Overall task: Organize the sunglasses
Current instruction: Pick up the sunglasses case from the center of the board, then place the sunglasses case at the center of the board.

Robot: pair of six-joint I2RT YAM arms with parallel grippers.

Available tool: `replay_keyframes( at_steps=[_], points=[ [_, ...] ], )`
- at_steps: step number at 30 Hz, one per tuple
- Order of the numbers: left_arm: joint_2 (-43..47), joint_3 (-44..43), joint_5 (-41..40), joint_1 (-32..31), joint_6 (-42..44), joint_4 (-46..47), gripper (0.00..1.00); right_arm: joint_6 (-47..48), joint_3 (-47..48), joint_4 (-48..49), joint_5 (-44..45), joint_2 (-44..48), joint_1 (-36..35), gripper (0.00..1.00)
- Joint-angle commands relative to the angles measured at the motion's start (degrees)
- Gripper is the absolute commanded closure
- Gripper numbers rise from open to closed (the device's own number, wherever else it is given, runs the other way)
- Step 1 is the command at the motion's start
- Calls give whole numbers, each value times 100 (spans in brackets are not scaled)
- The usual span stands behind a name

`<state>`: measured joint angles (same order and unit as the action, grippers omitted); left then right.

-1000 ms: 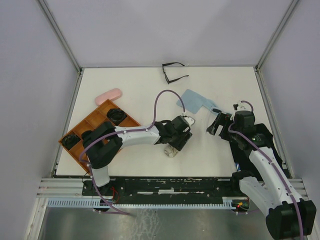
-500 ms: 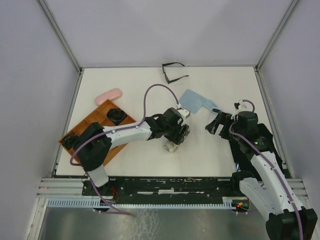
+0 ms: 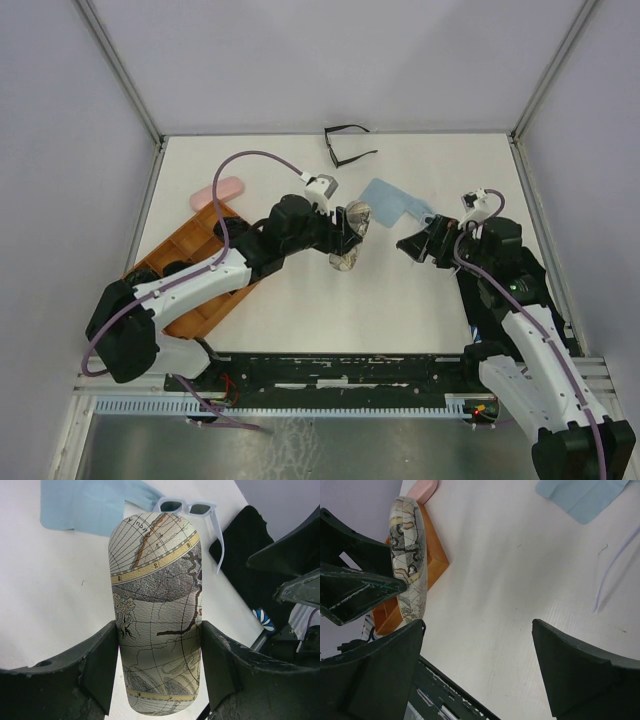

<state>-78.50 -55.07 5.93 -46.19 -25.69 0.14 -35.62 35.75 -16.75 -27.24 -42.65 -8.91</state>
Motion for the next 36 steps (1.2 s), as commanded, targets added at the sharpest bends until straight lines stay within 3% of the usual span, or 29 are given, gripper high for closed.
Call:
replay_keyframes(
  at_steps=[1,6,14,21,31,36],
  points=[
    [165,-183,-780,12,-217,0,97,-77,284,223,-139,-189,-65,3],
    [-275,-375,-1728,-129,-130,-778,97,204,456,-763,911,-424,-102,3],
    [-1463,-683,-3118,-1024,-979,-1194,97,205,443,-1423,1990,-567,-106,3],
    [-2243,-975,-3331,-1318,-1684,-1261,97,228,451,-1691,2407,-508,-105,2],
    [-2650,-993,-3036,-1322,-1799,-1184,76,283,425,-1687,2305,-607,-106,1],
    [-2599,-926,-2969,-1323,-1744,-1086,57,258,416,-1662,2259,-580,-108,1]
  ],
)
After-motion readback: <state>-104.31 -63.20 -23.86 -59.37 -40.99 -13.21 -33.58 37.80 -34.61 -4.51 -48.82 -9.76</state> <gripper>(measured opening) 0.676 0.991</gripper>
